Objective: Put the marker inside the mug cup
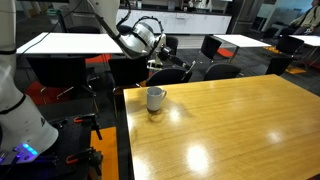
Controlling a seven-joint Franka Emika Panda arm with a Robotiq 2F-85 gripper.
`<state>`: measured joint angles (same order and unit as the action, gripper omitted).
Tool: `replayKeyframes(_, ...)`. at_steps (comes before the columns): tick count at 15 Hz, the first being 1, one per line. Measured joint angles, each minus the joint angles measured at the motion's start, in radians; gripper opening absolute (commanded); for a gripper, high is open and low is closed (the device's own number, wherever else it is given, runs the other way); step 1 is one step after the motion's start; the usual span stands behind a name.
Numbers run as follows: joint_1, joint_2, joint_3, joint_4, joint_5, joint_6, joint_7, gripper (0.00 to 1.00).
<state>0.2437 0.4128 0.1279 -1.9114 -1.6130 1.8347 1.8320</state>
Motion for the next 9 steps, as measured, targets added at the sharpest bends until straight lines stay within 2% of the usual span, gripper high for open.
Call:
replayKeyframes(4,0.002,0.005,0.013,-0.016,-0.045,-0.002,0.001,0.12)
replayKeyframes(5,0.001,0.005,0.013,-0.016,-0.047,-0.002,0.001,0.03)
replayKeyframes(9,0.002,0.009,0.019,-0.016,-0.048,-0.019,0.014,0.03)
